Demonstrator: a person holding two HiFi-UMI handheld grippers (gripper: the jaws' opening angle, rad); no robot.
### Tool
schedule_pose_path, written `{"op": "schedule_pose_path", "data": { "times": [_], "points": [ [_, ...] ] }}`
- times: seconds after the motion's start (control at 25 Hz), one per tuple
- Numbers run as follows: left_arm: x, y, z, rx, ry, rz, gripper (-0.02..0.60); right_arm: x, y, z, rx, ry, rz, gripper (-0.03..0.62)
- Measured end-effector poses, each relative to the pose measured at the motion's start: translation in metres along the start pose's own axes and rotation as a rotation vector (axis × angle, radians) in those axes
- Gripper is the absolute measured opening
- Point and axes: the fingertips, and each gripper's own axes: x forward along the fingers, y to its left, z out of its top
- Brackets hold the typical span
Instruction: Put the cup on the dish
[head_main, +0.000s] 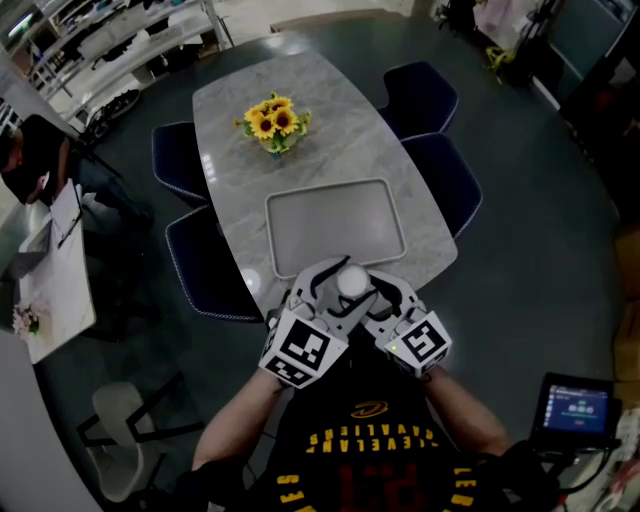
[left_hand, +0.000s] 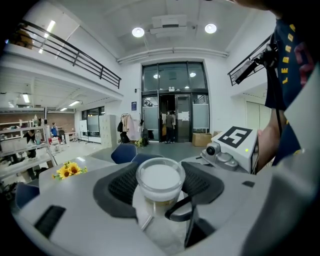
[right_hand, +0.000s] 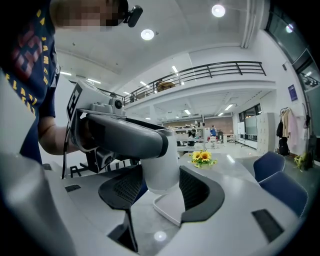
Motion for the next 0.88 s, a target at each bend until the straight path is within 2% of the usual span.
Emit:
{"op": "schedule_pose_path", "data": {
  "times": [0.32,0.6,0.88],
  "points": [
    [0.015,0.010,-0.020,0.018,0.031,0.007,0.272,0.014,-0.011,-0.014,0.010,0.002,0.002,0.238],
    [0.021,0.025,-0.029,0.024,0.059,0.045,0.272,0.030,-0.016,-0.016,-0.073,0.035,0.030,0.238],
    [0.051,0.053,-0.040,0.001,0.080,0.070,0.272,0.051,-0.049,-0.022,-0.114,0.056,0.031,0.238]
  ]
}}
